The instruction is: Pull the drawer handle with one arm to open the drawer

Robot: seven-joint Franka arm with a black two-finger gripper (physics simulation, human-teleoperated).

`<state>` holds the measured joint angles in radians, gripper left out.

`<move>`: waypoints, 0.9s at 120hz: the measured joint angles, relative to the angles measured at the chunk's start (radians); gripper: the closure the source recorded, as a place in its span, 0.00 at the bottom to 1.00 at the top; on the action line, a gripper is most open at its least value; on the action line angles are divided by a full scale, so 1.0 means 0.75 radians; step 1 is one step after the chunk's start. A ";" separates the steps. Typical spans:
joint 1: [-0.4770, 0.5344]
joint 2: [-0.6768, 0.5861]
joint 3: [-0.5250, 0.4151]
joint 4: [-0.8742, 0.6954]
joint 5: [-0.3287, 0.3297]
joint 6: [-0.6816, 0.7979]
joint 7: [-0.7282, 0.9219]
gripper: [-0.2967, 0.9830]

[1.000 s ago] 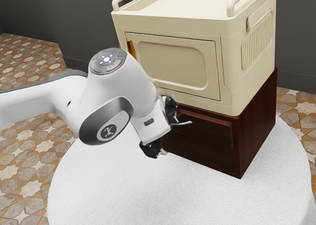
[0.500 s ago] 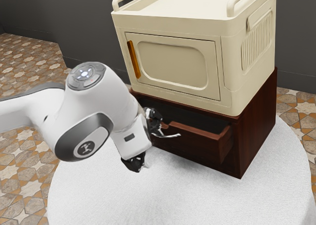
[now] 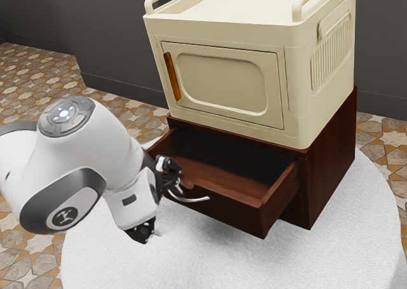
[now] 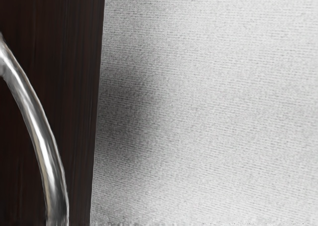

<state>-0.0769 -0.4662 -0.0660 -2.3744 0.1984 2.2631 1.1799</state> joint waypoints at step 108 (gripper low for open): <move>-0.004 0.314 0.096 0.737 -0.149 -0.443 -0.084 0.23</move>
<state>-0.0802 -0.2306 0.0059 -1.8216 0.0864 1.9311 1.1173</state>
